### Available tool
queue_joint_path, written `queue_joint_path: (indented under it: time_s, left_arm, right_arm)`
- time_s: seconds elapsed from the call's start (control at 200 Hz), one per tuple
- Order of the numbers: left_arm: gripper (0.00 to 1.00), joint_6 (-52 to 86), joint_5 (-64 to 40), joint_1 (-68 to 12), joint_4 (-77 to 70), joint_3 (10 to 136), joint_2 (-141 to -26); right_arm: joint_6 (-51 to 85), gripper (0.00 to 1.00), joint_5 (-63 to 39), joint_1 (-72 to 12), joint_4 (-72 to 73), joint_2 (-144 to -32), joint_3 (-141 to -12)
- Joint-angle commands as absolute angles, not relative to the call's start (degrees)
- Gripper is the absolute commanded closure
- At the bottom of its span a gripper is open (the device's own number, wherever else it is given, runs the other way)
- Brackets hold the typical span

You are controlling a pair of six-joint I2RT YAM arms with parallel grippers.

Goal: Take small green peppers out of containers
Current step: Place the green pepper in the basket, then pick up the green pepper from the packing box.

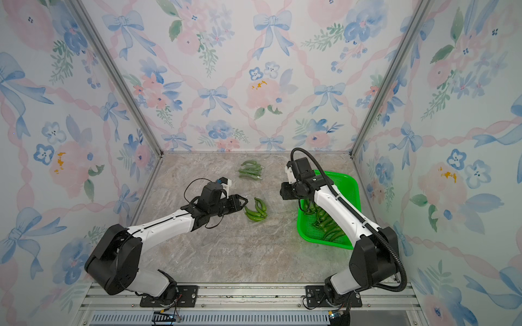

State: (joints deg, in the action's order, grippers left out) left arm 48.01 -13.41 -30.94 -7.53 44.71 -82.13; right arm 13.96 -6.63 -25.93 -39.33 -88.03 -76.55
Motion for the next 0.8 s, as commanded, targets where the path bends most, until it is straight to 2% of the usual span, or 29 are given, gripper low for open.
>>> queue_joint_path:
  time_s: [0.0,0.175,0.385,0.58,0.79]
  left_arm:
    - [0.52,47.1,-12.7,-28.7,-6.4,41.5,-79.4]
    - [0.52,47.2,-12.7,-27.5,-6.3,39.6,-77.5]
    - [0.52,47.3,-13.2,-27.5,-6.3,39.6,-77.3]
    - [0.52,47.3,-13.4,-27.5,-6.3,39.7,-78.1]
    - [0.52,47.2,-13.7,-27.5,-6.3,40.2,-78.9]
  right_arm:
    - [13.2,0.59,-8.2,-30.2,-40.9,-93.6,-80.6]
    - [12.3,0.64,-6.7,-36.2,-41.6,-104.3,-86.8]
    - [12.5,0.65,-1.2,-38.4,-42.9,-114.1,-91.9]
    - [12.7,0.65,4.8,-39.4,-45.6,-118.4,-94.5]
    - [12.7,0.64,5.4,-39.6,-45.3,-120.2,-93.6]
